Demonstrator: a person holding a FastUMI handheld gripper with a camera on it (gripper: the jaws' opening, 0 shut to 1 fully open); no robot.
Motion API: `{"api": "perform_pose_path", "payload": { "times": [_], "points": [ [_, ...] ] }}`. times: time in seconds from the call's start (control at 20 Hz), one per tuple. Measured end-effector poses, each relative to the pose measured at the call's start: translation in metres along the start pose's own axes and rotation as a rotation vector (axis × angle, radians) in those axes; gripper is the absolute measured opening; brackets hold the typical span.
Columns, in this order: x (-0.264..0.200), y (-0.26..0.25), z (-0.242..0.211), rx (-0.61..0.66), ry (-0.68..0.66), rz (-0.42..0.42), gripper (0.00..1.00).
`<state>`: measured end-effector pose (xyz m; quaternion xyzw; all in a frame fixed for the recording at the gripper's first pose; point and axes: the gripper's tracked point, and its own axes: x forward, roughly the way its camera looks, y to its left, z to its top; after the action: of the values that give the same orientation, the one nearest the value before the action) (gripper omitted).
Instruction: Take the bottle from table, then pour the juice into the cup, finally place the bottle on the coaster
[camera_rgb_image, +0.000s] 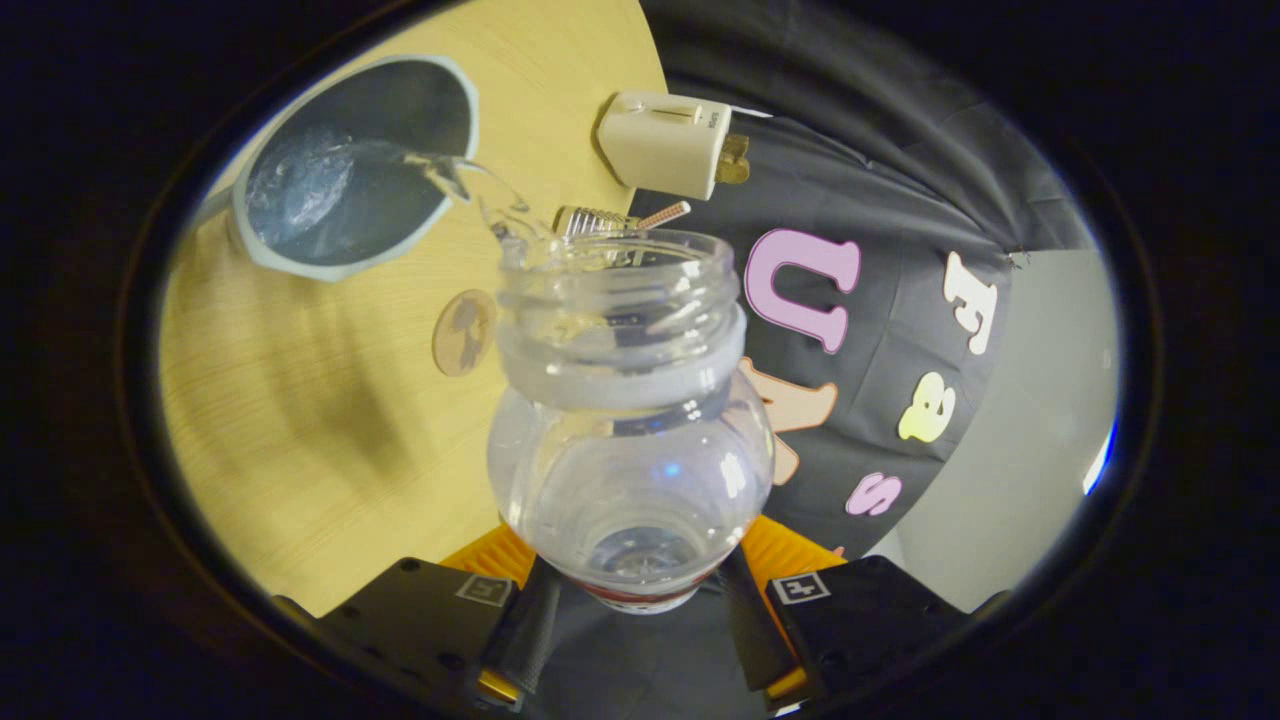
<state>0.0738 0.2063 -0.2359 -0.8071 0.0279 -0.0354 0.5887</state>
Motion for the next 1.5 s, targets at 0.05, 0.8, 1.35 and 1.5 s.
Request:
{"api": "perform_pose_path", "payload": {
  "times": [0.05,0.8,1.35,1.5],
  "points": [
    [-0.001,-0.002,0.001,0.000,-0.001,-0.001,0.78],
    [-0.006,-0.021,0.004,-0.071,-0.008,-0.014,0.78],
    [-0.010,-0.016,0.005,-0.144,-0.008,0.002,0.78],
    [-0.010,-0.019,0.007,-0.149,-0.015,-0.003,0.78]
  ]
}}
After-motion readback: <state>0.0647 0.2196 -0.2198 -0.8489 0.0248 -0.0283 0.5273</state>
